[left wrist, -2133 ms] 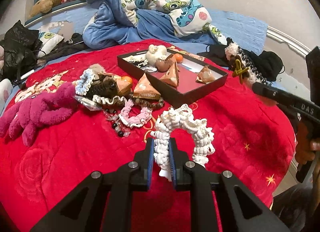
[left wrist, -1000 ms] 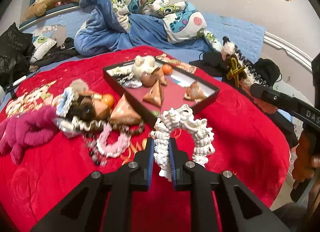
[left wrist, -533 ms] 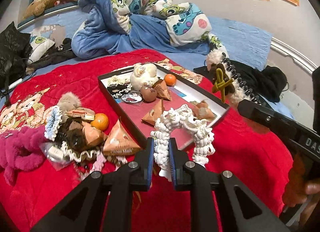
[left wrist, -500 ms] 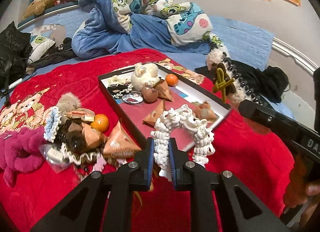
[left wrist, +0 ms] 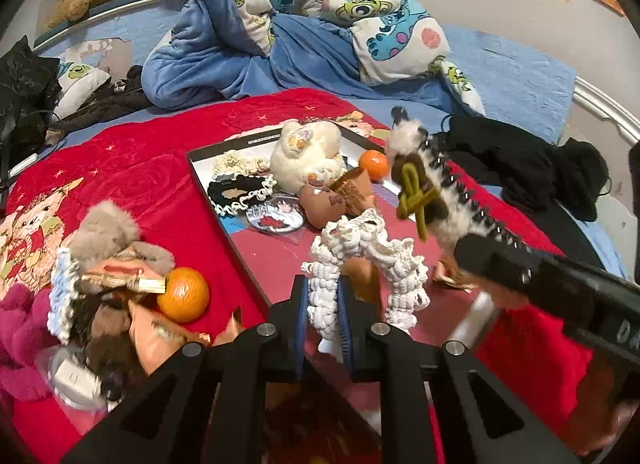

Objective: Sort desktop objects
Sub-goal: 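Lift the hair clip and scrunchie and carry them toward the tray, then lower the held hair clip and scrunchie into the dark tray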

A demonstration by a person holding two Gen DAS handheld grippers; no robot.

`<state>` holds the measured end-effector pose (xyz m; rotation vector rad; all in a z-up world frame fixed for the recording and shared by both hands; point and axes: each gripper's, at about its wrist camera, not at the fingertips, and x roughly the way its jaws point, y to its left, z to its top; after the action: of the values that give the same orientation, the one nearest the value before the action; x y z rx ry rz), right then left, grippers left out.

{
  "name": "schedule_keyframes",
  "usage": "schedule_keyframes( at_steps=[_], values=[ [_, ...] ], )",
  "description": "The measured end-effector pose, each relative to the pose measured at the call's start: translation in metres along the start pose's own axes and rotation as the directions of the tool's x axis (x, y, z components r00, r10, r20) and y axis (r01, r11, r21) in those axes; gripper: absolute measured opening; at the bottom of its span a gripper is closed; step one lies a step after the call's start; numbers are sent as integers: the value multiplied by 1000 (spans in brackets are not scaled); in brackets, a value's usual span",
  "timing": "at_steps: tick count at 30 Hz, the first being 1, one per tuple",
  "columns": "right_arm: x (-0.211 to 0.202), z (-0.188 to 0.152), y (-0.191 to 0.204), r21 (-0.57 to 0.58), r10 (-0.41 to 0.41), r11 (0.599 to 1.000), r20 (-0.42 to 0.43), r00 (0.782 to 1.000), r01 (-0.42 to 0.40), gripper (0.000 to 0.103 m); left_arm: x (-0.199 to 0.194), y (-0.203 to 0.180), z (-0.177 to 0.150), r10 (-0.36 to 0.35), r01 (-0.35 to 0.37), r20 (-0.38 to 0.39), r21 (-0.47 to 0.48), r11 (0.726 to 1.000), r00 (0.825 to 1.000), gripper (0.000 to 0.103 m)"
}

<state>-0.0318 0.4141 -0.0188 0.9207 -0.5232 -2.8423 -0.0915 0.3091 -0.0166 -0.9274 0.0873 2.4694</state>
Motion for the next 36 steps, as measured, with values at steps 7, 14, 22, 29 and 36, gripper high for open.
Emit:
schedule_keyframes(
  at_steps=[7, 14, 22, 29, 36],
  values=[
    [23, 7, 1, 13, -20, 1000, -22, 1000, 20, 26, 28, 4, 12, 10, -10, -11, 4, 1000, 1000, 15],
    [51, 10, 0, -37, -133, 991, -65, 989, 130, 26, 45, 9, 21, -12, 12, -8, -2, 1000, 1000, 15],
    [71, -1, -2, -108, -231, 970, -124, 965, 218, 27, 39, 7, 11, -10, 9, 51, 19, 1000, 999, 15],
    [71, -3, -1, -119, -234, 968, -119, 965, 220, 27, 38, 4, 9, 1, -3, 62, 33, 999, 998, 15],
    [74, -5, 3, -146, -250, 961, -108, 962, 233, 28, 38, 6, 8, -2, 0, 65, 33, 999, 998, 15]
  ],
)
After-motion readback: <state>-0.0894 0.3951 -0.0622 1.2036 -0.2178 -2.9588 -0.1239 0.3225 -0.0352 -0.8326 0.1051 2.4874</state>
